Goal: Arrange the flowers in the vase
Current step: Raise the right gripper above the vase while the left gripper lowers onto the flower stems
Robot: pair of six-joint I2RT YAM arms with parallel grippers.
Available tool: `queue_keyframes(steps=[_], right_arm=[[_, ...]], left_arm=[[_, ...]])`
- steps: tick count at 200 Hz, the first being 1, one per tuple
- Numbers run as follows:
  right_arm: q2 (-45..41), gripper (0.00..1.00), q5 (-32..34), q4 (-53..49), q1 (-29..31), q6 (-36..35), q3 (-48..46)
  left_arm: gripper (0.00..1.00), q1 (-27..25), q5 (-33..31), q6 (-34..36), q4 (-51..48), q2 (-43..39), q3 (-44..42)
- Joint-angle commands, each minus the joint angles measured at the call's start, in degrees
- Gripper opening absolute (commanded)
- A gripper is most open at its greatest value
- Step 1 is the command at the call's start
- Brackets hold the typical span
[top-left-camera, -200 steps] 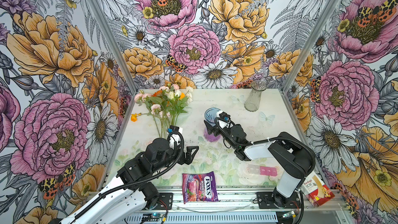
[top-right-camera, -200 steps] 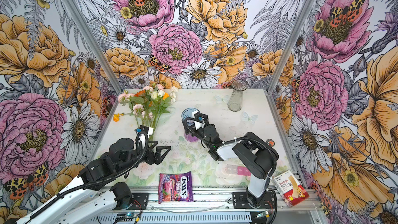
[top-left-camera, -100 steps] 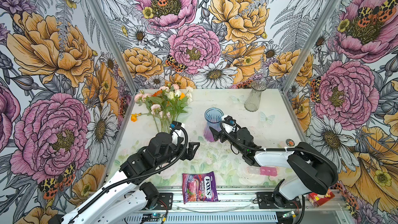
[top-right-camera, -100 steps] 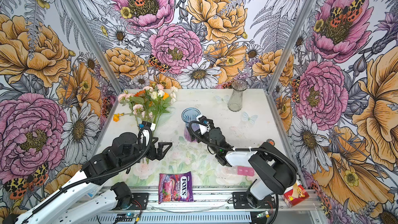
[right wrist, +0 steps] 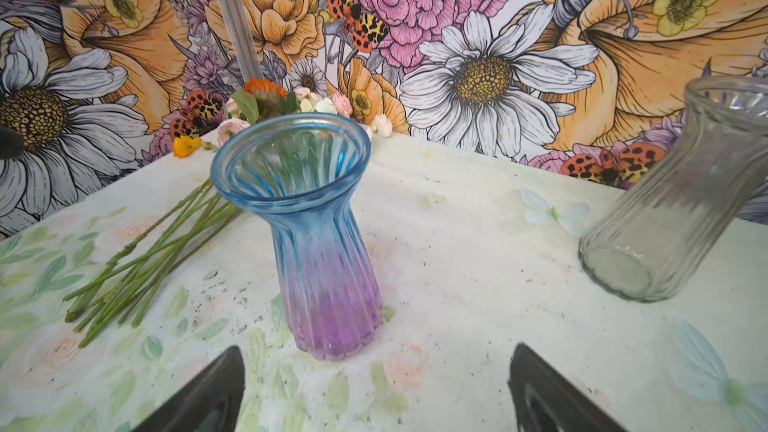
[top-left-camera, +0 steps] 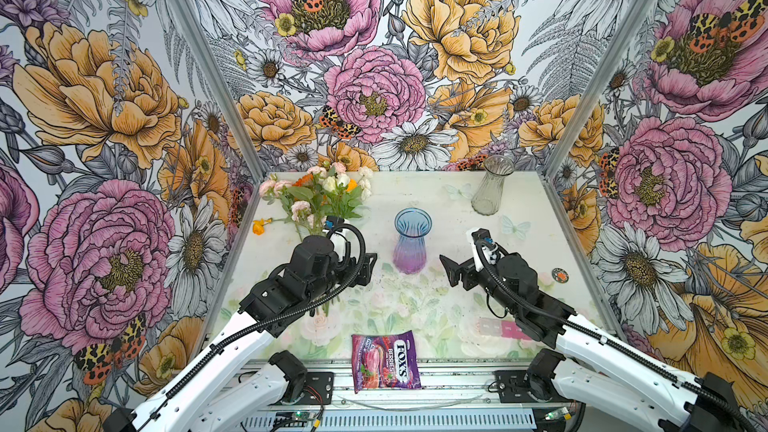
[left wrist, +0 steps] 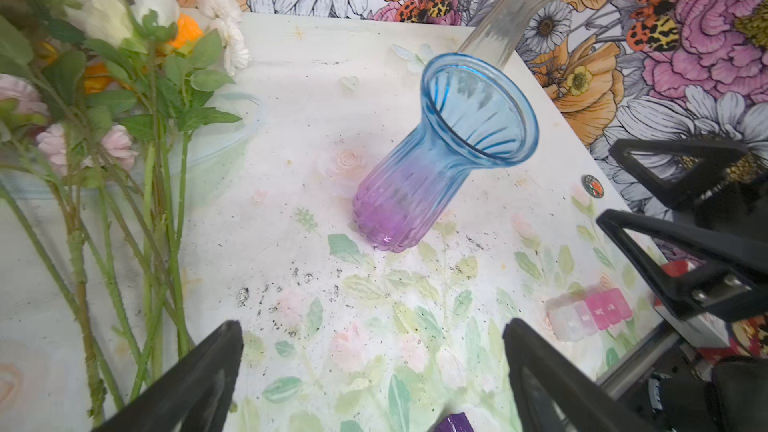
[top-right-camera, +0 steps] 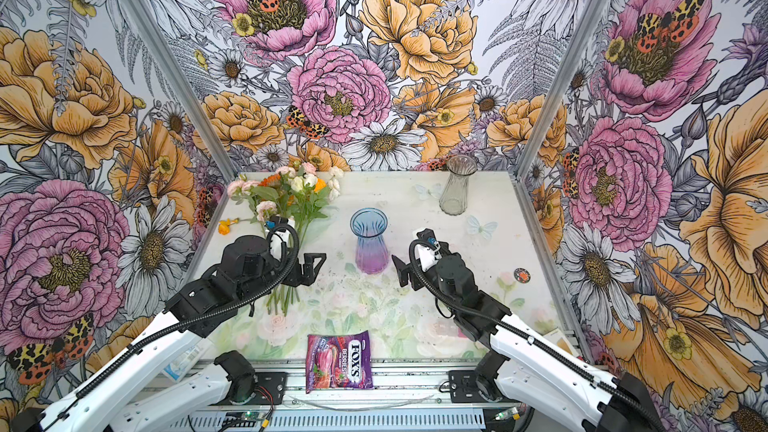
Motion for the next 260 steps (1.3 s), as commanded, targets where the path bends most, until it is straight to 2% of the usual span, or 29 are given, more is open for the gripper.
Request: queue_keyframes(steps=[1,27,48,74,88,120,160,183,206,224,241,260], right_arm=[[0.2,0.99,-0.8,-7.8,-0.2,0.0,8.3],[6.9,1.0,-9.0,-9.1,-0.2,-2.9,20.9],[12.9,1.0,-16.5,-9.3,-0.1,-4.9,28.8],[18.6,1.0,-26.9,-9.2,0.0,-4.7,35.6],[21.1,1.0,-29.8,-9.3,0.5,-4.7,38.9],[27.0,0.99,-33.5,-10.2,0.1,-7.0,44.5],[34.4,1.0,-38.5,-11.5,-2.9,-7.3,50.1],[36.3,0.99,-41.8,-14.3,-5.4,-7.2,54.1],[35.7,0.99,-45.8,-16.3,-6.6,-8.6,53.0],[35.8,1.0,-45.4,-19.4,-6.8,-9.1,54.8],[36.1,0.99,-44.8,-20.8,-6.9,-8.8,54.8],[36.4,1.0,-38.8,-20.8,-6.8,-6.8,54.3]], left_arm=[[0.96,6.7,-3.3,-2.2,-3.0,2.6,2.9],[0.93,16.3,3.8,-1.9,-5.3,7.7,5.1],[0.85,20.5,7.8,-1.9,-5.3,12.1,5.6],[0.82,21.3,4.3,-2.1,-5.2,15.8,5.9],[0.82,21.6,2.2,-2.1,-5.3,17.0,6.2],[0.8,23.4,2.6,-2.1,-5.3,17.5,6.0],[0.69,25.6,6.1,1.0,-5.8,20.1,6.7],[0.63,26.1,6.6,1.8,-5.7,24.4,8.8],[0.59,26.0,4.2,0.7,-5.3,27.9,10.3],[0.58,26.0,0.4,0.1,-4.4,29.3,10.9],[0.57,26.3,0.1,-0.2,-3.2,31.3,11.8],[0.56,26.3,1.3,-0.1,-2.3,34.7,13.8]])
